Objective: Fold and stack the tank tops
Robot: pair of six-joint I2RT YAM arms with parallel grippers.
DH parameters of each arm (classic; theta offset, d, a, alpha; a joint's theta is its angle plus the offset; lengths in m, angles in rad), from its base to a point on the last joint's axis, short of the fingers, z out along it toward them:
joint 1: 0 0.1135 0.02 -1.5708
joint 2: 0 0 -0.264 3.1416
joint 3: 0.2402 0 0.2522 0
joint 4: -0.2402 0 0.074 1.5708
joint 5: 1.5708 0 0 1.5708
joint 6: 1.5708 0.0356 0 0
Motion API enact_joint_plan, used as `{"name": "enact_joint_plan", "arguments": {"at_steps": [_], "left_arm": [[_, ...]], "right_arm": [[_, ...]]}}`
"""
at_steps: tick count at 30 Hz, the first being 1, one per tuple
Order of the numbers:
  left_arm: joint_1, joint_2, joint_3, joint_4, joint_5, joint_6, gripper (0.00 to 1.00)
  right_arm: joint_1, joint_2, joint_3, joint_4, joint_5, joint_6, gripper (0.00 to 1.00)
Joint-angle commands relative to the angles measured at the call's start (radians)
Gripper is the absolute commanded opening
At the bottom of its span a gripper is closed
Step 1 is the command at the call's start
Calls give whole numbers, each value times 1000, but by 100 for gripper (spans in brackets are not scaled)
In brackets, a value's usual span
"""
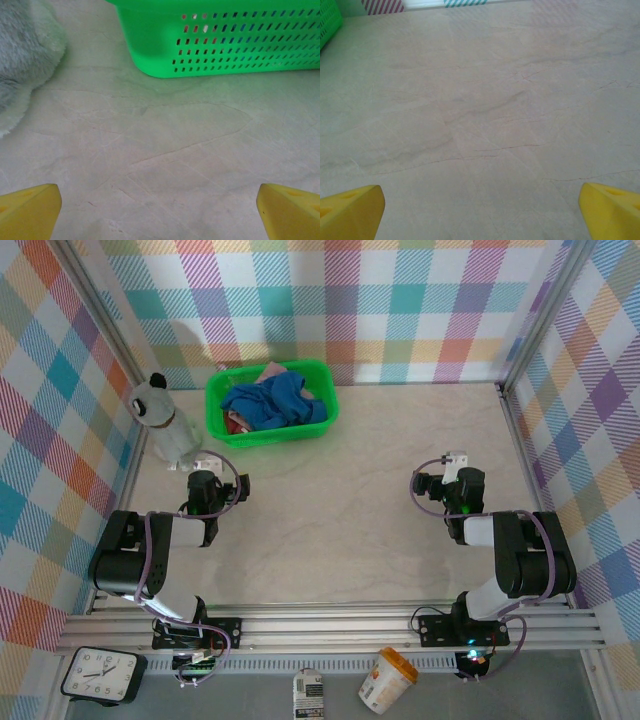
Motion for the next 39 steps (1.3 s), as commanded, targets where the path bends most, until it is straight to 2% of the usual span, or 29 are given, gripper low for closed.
{"name": "enact_joint_plan", "arguments": {"at_steps": [1, 3, 6, 9, 13, 17, 20, 26, 32, 36, 38, 39], "left_arm": [[0, -83, 62, -127, 38, 38, 100], [-14, -145, 128, -287, -1, 27, 100], [-24, -215, 269, -551, -34, -78, 100], [-65, -238, 373, -705, -27, -136, 100], [-108, -157, 551, -876, 17, -228, 100], [-123, 12, 810, -1071, 88, -222, 100], [-128, 147, 968, -1128, 115, -231, 100], [-130, 412, 1243, -1173, 180, -269, 100], [-157, 622, 1484, -1190, 216, -290, 97], [-168, 758, 1648, -1229, 215, -304, 92], [-170, 801, 1694, -1221, 229, -319, 84], [-171, 817, 1707, -1212, 236, -327, 75]], "right_arm": [[-5, -19, 20, -10, -4, -1, 99], [-5, -70, 56, -99, -10, -5, 99], [-6, -141, 107, -254, -15, -8, 99], [-5, -218, 141, -330, -27, 11, 99], [-6, -252, 261, -486, -132, 33, 99], [-1, -224, 395, -649, -297, 83, 99], [23, -176, 486, -745, -364, 117, 99], [92, -84, 627, -885, -418, 163, 99], [158, -4, 690, -931, -381, 178, 99], [177, 36, 719, -946, -368, 202, 99], [183, 45, 719, -942, -364, 207, 99], [185, 48, 721, -943, -365, 207, 99]]}}
